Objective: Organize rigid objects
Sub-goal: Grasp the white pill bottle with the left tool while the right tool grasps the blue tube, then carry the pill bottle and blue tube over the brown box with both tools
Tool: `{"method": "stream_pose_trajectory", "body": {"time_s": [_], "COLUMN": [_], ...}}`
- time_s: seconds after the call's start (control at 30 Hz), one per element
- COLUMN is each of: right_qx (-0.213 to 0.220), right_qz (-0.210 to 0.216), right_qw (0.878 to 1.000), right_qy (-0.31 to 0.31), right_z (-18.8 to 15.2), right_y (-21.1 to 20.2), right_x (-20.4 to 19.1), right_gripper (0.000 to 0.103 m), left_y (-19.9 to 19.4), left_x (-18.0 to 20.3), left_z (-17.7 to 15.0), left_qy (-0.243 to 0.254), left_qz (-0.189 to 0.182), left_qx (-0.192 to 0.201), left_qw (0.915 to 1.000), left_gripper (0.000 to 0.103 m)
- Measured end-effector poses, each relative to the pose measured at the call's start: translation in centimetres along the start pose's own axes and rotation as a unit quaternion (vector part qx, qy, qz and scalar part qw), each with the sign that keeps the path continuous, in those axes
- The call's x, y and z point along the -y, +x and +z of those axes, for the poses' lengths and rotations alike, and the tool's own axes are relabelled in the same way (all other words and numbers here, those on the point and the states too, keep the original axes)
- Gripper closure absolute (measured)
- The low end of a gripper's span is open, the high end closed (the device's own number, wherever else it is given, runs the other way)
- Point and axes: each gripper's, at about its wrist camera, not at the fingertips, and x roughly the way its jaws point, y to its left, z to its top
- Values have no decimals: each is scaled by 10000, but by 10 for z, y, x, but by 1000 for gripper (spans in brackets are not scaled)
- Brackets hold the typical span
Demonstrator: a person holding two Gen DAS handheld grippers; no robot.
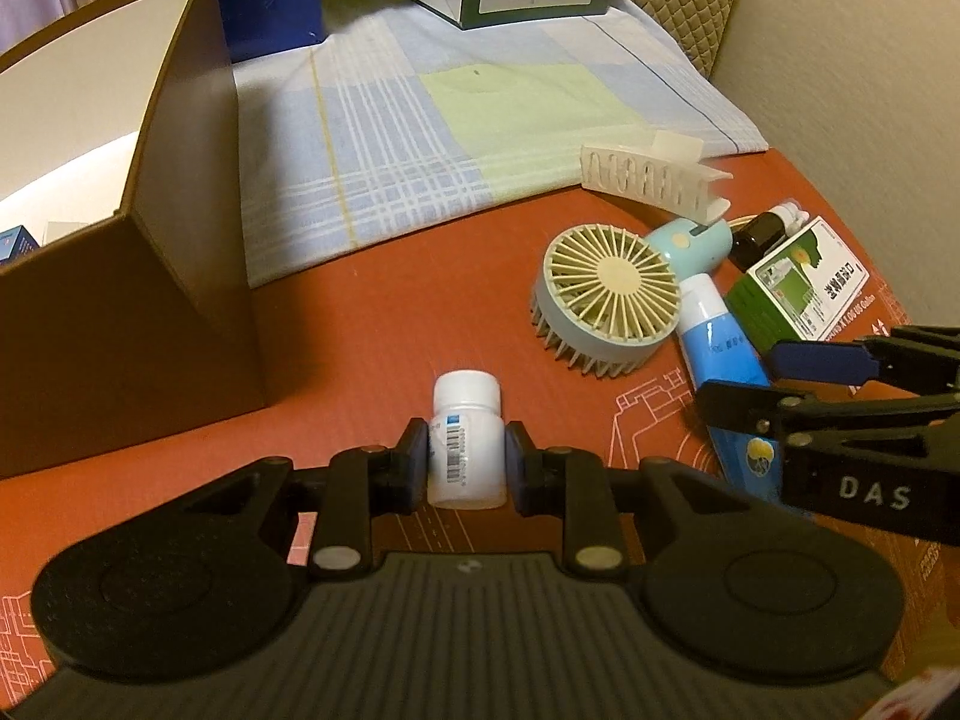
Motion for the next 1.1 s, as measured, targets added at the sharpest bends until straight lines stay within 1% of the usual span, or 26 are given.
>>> {"method": "stream_pose_trajectory", "body": {"time_s": [0.17,0.23,0.27,0.3,0.37,0.47,0.63,0.9,1.1], "right_qx": [29,7,10,-31,-30,-7,-60,-144,-42], "right_qz": [-87,-123,-124,-108,-117,-118,-6,215,427], "right_qw": [9999,9998,9998,9997,9996,9993,9991,9992,9987], "right_qy": [-125,-161,-183,-196,-254,-352,-428,-319,-265], "right_z": [1,1,1,1,-1,-2,-6,-14,-15], "right_y": [11,15,16,17,18,18,15,3,-15], "right_x": [0,-1,-1,-2,-2,-3,-3,-4,-6], "right_gripper": [52,54,58,64,67,68,69,70,70], "left_y": [2,2,2,2,2,2,-2,-10,-30], "left_x": [0,1,1,2,3,4,4,3,1], "left_z": [3,3,2,2,1,0,-4,-15,-21], "left_qy": [30,55,65,76,110,165,203,171,110], "left_qz": [32,49,57,75,112,141,72,34,-15], "left_qx": [7,7,4,1,-11,-24,-55,-81,100], "left_qw": [10000,10000,10000,9999,9999,9998,9998,9998,9999], "left_gripper": [80,80,80,80,80,80,80,81,81]}}
